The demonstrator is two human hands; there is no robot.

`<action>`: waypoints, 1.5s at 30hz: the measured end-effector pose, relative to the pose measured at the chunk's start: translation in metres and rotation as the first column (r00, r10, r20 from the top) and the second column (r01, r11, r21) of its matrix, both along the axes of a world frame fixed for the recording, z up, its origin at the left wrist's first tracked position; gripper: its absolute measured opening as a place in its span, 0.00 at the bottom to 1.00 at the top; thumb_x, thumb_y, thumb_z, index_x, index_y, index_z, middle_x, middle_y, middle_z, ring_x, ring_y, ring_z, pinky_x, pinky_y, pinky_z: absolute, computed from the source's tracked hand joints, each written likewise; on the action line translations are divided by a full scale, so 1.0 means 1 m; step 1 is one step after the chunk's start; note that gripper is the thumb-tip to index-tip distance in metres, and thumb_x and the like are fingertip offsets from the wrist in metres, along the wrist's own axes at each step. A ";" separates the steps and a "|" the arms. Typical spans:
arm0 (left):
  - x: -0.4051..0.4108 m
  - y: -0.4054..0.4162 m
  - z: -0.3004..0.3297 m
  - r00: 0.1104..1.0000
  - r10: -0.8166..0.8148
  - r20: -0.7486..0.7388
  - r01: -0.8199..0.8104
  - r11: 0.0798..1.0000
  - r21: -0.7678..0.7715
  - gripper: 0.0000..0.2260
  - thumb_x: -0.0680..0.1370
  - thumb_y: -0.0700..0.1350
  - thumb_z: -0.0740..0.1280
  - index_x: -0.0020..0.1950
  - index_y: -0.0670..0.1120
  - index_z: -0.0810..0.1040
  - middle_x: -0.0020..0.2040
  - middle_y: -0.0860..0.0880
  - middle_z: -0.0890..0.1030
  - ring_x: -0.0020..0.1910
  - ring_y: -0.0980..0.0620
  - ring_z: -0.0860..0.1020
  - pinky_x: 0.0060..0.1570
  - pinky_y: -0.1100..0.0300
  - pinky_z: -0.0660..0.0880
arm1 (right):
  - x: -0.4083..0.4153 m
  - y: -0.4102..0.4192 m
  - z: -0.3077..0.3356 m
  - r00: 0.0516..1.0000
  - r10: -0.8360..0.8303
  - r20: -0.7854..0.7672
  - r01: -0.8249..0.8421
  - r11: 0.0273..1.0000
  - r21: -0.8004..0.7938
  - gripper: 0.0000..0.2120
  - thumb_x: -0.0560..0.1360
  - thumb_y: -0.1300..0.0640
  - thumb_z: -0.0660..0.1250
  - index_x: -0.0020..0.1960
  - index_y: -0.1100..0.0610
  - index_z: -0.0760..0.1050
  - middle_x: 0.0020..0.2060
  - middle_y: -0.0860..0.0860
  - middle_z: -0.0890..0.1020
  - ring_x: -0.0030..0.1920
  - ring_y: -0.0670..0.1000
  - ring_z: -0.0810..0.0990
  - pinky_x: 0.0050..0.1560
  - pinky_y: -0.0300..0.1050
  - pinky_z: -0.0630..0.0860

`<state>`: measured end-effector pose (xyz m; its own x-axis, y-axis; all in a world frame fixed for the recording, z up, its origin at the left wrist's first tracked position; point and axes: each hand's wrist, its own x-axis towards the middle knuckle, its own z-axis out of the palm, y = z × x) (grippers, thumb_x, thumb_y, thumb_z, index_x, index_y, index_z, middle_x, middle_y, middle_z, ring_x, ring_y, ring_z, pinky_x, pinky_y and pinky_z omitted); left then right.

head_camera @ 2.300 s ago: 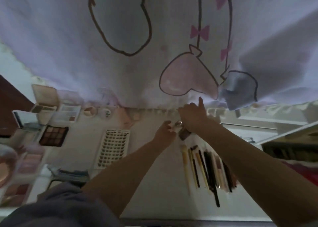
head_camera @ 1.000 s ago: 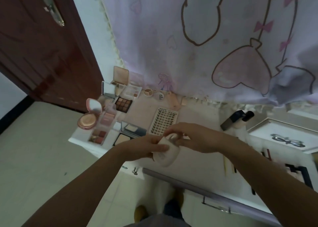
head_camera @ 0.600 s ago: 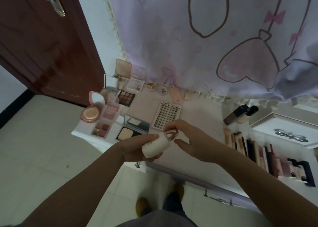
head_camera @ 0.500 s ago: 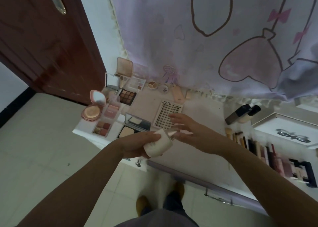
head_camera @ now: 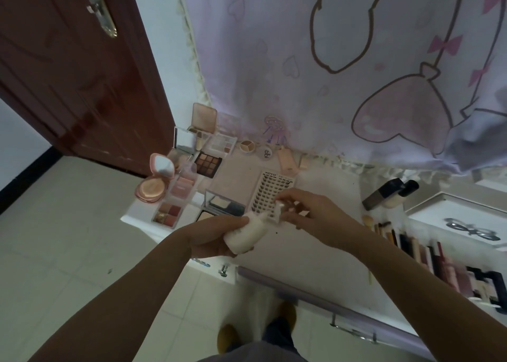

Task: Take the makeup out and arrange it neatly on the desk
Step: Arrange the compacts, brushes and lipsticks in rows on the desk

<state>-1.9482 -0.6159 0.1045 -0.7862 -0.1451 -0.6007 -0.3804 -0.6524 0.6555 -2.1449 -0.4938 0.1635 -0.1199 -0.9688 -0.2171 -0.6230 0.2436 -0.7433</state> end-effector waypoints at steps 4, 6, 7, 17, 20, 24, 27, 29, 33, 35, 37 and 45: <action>-0.006 0.008 -0.013 0.997 0.059 0.056 -0.036 0.939 -0.342 0.13 0.76 0.42 0.67 0.59 0.43 0.74 0.54 0.43 0.80 0.53 0.46 0.80 0.53 0.53 0.79 | -0.020 0.013 -0.037 0.969 -0.237 0.067 0.225 0.962 0.154 0.09 0.78 0.54 0.63 0.58 0.51 0.74 0.51 0.46 0.79 0.47 0.45 0.78 0.38 0.35 0.75; -0.012 0.021 -0.024 0.979 0.144 0.144 -0.034 0.813 -0.582 0.11 0.75 0.44 0.69 0.55 0.44 0.73 0.51 0.44 0.79 0.50 0.46 0.79 0.50 0.53 0.77 | -0.022 0.027 -0.066 0.931 -0.357 0.078 0.327 0.909 0.258 0.11 0.78 0.53 0.63 0.58 0.55 0.75 0.48 0.49 0.81 0.45 0.48 0.80 0.38 0.36 0.76; -0.015 0.029 -0.030 0.965 0.209 0.158 -0.051 0.741 -0.669 0.10 0.75 0.45 0.69 0.53 0.44 0.73 0.48 0.46 0.78 0.46 0.49 0.78 0.46 0.57 0.76 | -0.020 0.032 -0.079 0.903 -0.417 0.102 0.372 0.880 0.296 0.12 0.78 0.52 0.63 0.58 0.56 0.75 0.46 0.50 0.81 0.44 0.48 0.80 0.37 0.36 0.76; -0.039 0.055 -0.085 0.884 0.414 0.215 0.086 0.308 -0.947 0.16 0.76 0.50 0.68 0.59 0.45 0.70 0.54 0.50 0.70 0.49 0.56 0.69 0.50 0.63 0.71 | 0.012 0.009 -0.145 0.834 -0.544 0.093 0.492 0.810 0.319 0.09 0.77 0.51 0.65 0.52 0.56 0.74 0.41 0.49 0.80 0.39 0.46 0.77 0.42 0.40 0.73; -0.038 0.052 -0.091 0.880 0.426 0.209 0.111 0.243 -0.963 0.16 0.76 0.51 0.68 0.59 0.46 0.70 0.54 0.51 0.71 0.50 0.58 0.67 0.50 0.65 0.68 | 0.018 -0.003 -0.147 0.867 -0.498 0.029 0.471 0.837 0.277 0.09 0.78 0.51 0.63 0.52 0.57 0.73 0.41 0.49 0.77 0.42 0.49 0.76 0.47 0.43 0.73; -0.041 0.050 -0.091 0.894 0.410 0.181 0.113 0.184 -0.976 0.17 0.75 0.50 0.69 0.60 0.45 0.71 0.55 0.49 0.73 0.51 0.57 0.68 0.51 0.66 0.67 | 0.018 -0.011 -0.143 0.866 -0.500 0.022 0.477 0.838 0.263 0.10 0.76 0.50 0.65 0.52 0.57 0.74 0.46 0.53 0.79 0.44 0.53 0.77 0.51 0.52 0.77; -0.036 0.052 -0.087 0.903 0.421 0.086 0.066 0.063 -0.996 0.21 0.71 0.50 0.74 0.58 0.43 0.72 0.53 0.46 0.75 0.50 0.54 0.71 0.50 0.59 0.73 | 0.007 -0.001 -0.129 0.848 -0.523 0.084 0.484 0.830 0.277 0.07 0.77 0.52 0.65 0.51 0.54 0.74 0.45 0.52 0.79 0.42 0.51 0.80 0.46 0.47 0.79; -0.039 0.055 -0.074 0.914 0.391 -0.114 -0.072 -0.119 -0.990 0.20 0.70 0.50 0.73 0.55 0.43 0.72 0.51 0.44 0.76 0.49 0.54 0.70 0.49 0.56 0.76 | -0.016 0.008 -0.116 0.865 -0.497 0.075 0.473 0.855 0.212 0.06 0.78 0.53 0.64 0.49 0.55 0.75 0.42 0.51 0.80 0.36 0.47 0.78 0.37 0.37 0.75; -0.108 0.062 -0.031 0.927 0.157 -0.340 -0.302 -0.226 -0.926 0.14 0.73 0.50 0.63 0.55 0.46 0.69 0.51 0.42 0.76 0.52 0.53 0.69 0.53 0.62 0.72 | -0.087 0.025 -0.077 0.874 -0.460 -0.157 0.466 0.885 0.002 0.06 0.78 0.57 0.63 0.51 0.56 0.77 0.46 0.52 0.79 0.40 0.47 0.77 0.41 0.34 0.70; -0.160 0.064 -0.020 0.956 0.068 -0.287 -0.279 -0.104 -0.955 0.14 0.74 0.49 0.63 0.57 0.45 0.71 0.51 0.44 0.76 0.52 0.52 0.70 0.53 0.61 0.70 | -0.129 0.031 -0.053 0.841 -0.456 -0.290 0.449 0.888 -0.095 0.09 0.78 0.59 0.63 0.56 0.57 0.77 0.51 0.54 0.78 0.47 0.50 0.76 0.49 0.39 0.70; -0.207 0.068 -0.023 0.994 -0.027 -0.105 -0.103 0.058 -0.993 0.17 0.76 0.48 0.65 0.62 0.44 0.72 0.56 0.45 0.75 0.56 0.49 0.72 0.56 0.57 0.69 | -0.166 0.037 -0.030 0.805 -0.318 -0.501 0.337 0.940 -0.055 0.14 0.77 0.57 0.64 0.63 0.55 0.74 0.59 0.54 0.75 0.59 0.55 0.73 0.57 0.45 0.68; -0.332 0.093 -0.058 0.950 -0.226 0.215 0.295 0.430 -0.853 0.15 0.80 0.47 0.61 0.64 0.44 0.72 0.60 0.44 0.76 0.53 0.46 0.77 0.55 0.52 0.74 | -0.238 0.051 -0.036 0.482 0.228 -0.846 0.046 0.958 0.284 0.18 0.78 0.58 0.60 0.67 0.53 0.68 0.64 0.53 0.73 0.66 0.55 0.69 0.72 0.54 0.52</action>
